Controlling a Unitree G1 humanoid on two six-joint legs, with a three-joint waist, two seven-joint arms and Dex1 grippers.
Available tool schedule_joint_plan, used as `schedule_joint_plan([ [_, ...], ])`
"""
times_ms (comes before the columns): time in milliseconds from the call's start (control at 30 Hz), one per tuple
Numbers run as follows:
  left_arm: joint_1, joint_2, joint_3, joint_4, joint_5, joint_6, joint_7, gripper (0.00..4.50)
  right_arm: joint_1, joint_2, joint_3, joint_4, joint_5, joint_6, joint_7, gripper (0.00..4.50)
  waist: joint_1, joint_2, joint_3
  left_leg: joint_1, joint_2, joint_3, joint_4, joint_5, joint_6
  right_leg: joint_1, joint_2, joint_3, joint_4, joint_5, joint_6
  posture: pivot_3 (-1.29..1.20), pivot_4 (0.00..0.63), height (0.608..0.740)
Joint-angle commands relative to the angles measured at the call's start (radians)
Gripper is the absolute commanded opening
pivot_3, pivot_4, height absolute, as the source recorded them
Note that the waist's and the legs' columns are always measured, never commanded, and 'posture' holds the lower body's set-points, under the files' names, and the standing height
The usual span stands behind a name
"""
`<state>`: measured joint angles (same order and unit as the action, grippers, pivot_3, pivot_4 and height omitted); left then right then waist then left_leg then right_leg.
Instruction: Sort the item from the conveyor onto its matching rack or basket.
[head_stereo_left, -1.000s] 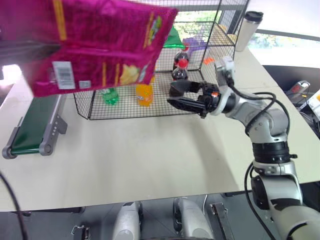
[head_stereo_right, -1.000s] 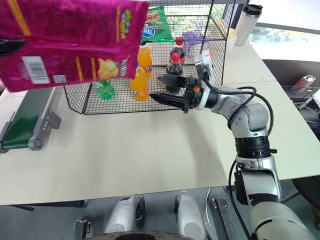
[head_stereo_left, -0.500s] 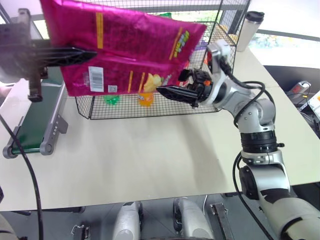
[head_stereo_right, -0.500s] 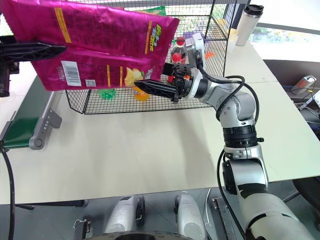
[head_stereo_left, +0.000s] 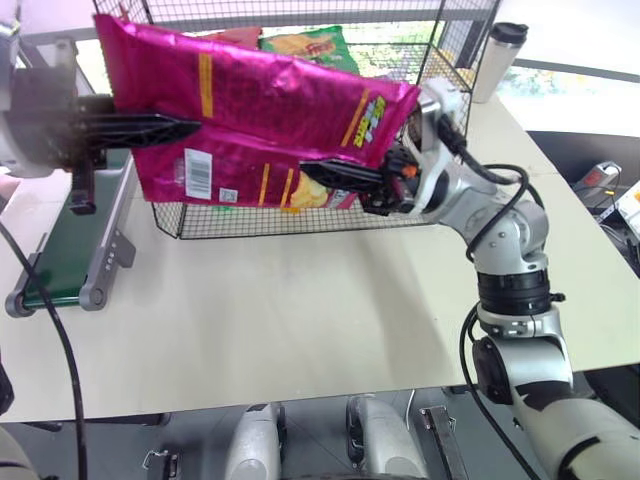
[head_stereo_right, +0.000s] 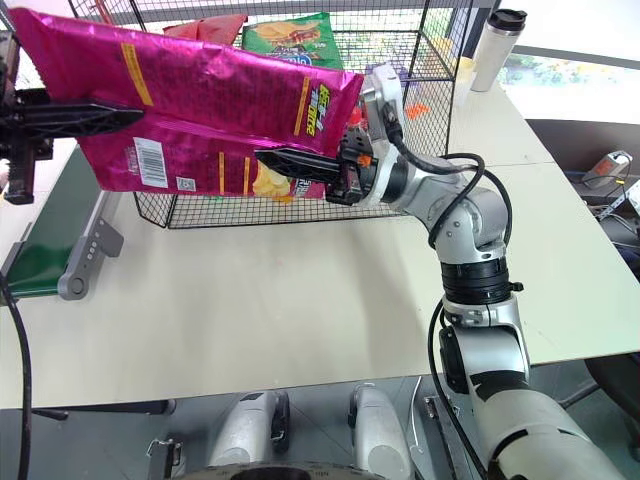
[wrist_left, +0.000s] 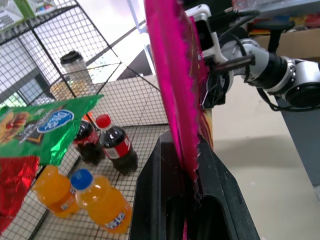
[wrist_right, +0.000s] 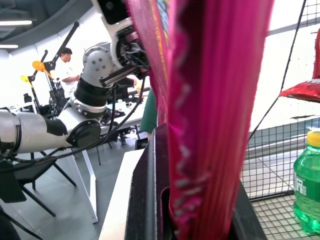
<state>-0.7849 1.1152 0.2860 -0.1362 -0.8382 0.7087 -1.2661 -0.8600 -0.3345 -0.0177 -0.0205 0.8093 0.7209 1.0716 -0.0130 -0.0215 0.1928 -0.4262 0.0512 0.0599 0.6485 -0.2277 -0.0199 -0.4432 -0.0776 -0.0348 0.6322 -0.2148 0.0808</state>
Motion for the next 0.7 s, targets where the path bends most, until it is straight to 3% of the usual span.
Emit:
schedule_joint_plan([
  [33, 0.019, 0.008, 0.006, 0.028, 0.024, 0.014, 0.030, 0.60, 0.003, -0.018, -0.027, -0.067, 0.020, 0.002, -0.020, 0.00, 0.001, 0.000, 0.000, 0.000, 0.000, 0.000, 0.000, 0.000, 0.000, 0.000, 0.000, 0.000, 0.000, 0.000, 0.000, 0.00, 0.150, 0.740],
  [100, 0.054, 0.013, 0.012, 0.022, 0.019, 0.028, 0.021, 1.24, 0.012, -0.024, -0.030, -0.082, 0.021, 0.006, -0.033, 0.00, 0.001, 0.000, 0.000, 0.000, 0.000, 0.000, 0.000, 0.000, 0.000, 0.000, 0.000, 0.000, 0.000, 0.000, 0.000, 0.00, 0.150, 0.740],
  [267, 0.075, -0.010, 0.027, 0.035, 0.025, 0.023, 0.055, 3.37, 0.031, -0.044, -0.045, -0.109, 0.022, 0.008, -0.073, 0.00, 0.002, 0.000, 0.000, 0.000, 0.000, 0.000, 0.000, 0.000, 0.000, 0.000, 0.000, 0.000, 0.000, 0.000, 0.000, 0.00, 0.150, 0.740],
  [367, 0.096, -0.013, 0.035, 0.058, 0.049, 0.008, 0.079, 3.37, 0.057, -0.077, -0.066, -0.136, -0.002, -0.003, -0.118, 0.00, 0.002, 0.000, 0.000, 0.000, 0.000, 0.000, 0.000, 0.000, 0.000, 0.000, 0.000, 0.000, 0.000, 0.000, 0.000, 0.00, 0.150, 0.740],
  [567, 0.184, -0.055, 0.151, 0.041, -0.005, 0.061, 0.180, 3.37, 0.176, -0.275, -0.275, -0.274, -0.015, 0.017, -0.287, 0.00, 0.009, 0.000, 0.000, -0.001, -0.001, 0.000, 0.000, 0.000, 0.000, 0.000, -0.002, 0.000, -0.002, 0.000, 0.000, 0.00, 0.150, 0.740],
  [700, 0.220, -0.194, 0.151, -0.108, -0.096, 0.118, 0.347, 3.37, 0.225, -0.410, -0.431, -0.380, -0.031, 0.032, -0.413, 0.00, 0.009, 0.000, 0.000, 0.000, -0.001, 0.000, 0.000, 0.000, 0.000, 0.001, -0.002, 0.000, -0.002, 0.000, 0.000, 0.00, 0.150, 0.740],
])
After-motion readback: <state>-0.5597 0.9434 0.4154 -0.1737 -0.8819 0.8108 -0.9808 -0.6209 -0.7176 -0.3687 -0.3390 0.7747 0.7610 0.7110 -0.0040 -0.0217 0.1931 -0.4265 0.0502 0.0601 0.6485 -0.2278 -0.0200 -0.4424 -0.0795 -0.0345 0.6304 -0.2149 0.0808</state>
